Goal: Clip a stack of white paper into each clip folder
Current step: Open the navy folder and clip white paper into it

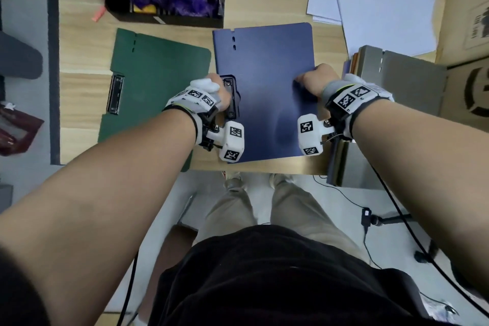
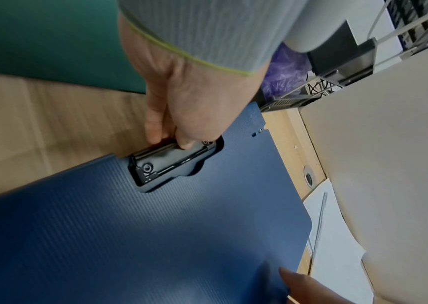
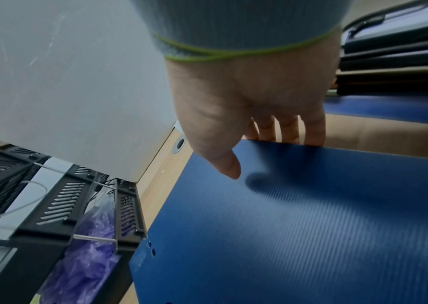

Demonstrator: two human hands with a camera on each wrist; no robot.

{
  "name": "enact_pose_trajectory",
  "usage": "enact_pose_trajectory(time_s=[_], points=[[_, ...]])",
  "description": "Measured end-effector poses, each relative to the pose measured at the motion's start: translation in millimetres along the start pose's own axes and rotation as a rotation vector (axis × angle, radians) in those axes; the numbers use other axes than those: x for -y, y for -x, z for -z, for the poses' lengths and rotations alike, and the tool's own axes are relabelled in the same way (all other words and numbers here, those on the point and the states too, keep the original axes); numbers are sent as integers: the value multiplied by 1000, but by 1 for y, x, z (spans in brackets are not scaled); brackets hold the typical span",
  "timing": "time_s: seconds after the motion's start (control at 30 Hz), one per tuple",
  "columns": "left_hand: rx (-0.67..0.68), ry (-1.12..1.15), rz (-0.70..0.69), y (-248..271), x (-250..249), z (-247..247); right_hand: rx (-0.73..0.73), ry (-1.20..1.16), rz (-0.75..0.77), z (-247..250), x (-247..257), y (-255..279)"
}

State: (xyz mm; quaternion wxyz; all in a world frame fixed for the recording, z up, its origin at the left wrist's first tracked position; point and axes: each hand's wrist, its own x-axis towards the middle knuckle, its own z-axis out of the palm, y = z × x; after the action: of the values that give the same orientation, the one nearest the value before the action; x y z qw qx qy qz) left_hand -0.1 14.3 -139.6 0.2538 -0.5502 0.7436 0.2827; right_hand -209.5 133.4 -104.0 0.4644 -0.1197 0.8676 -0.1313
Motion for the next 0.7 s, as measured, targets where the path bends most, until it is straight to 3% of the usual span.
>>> enact_pose_trajectory(time_s=[0.23, 0.43, 0.57, 0.7], points=[[-28, 71, 8, -2, -22, 1, -22, -53, -16, 25, -7, -6], [34, 102, 53, 14, -40, 18, -22, -145, 34, 43, 2, 0], [76, 121, 20, 22, -35, 30, 153, -366, 91, 54, 23, 23], [48, 309, -26, 35, -29, 53, 346, -317, 254, 51, 62, 50]])
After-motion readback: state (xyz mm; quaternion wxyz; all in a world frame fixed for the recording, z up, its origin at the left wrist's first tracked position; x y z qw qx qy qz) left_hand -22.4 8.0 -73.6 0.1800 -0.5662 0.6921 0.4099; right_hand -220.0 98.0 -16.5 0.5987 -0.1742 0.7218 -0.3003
